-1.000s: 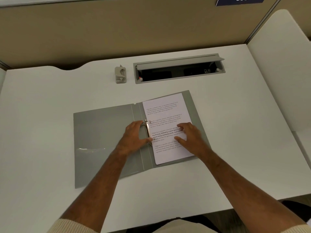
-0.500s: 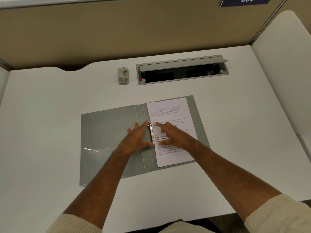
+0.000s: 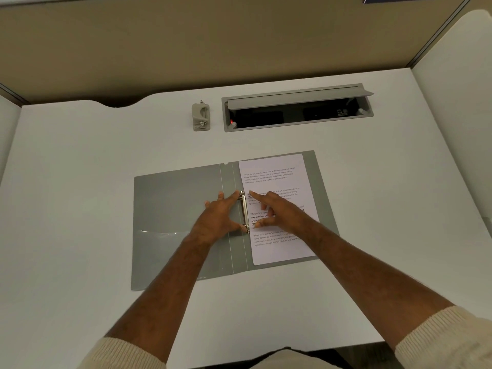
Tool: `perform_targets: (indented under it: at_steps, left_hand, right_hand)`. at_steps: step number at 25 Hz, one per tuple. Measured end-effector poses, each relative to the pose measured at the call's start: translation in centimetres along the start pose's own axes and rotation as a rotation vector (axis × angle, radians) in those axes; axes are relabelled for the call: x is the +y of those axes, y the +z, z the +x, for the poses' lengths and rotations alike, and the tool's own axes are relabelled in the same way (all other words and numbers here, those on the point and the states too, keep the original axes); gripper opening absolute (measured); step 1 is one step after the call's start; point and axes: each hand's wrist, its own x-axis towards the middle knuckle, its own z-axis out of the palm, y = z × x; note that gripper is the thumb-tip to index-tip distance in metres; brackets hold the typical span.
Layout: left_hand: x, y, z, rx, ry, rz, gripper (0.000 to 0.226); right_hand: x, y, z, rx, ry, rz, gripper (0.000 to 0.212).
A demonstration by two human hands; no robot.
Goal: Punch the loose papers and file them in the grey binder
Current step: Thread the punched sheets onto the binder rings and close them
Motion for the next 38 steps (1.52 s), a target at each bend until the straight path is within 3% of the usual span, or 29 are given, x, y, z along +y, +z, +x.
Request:
perform_targets:
  at_steps: [17, 25, 31, 38]
  left_hand:
    - [1.5, -1.1, -2.1, 0.025, 0.077, -0.007, 0.103]
    - [1.1, -0.7, -3.0, 0.038, 0.111, -0.067, 0.104]
    - [0.4, 0.5, -4.4, 0.063, 0.098, -0.051, 0.104]
    - [0.0, 2.2, -6.5, 0.068, 0.1, -0.021, 0.101]
  right_hand:
    - [0.3, 0.9, 0.4, 0.02, -0.023, -0.035, 0.09]
    - [0.7, 2.8, -3.4, 0.139, 0.053, 0.092, 0.06]
    - [3.1, 3.8, -8.7, 0.228, 0.151, 0.136, 0.056]
    - [5.3, 3.6, -12.7, 0.455, 0.459, 0.102, 0.063]
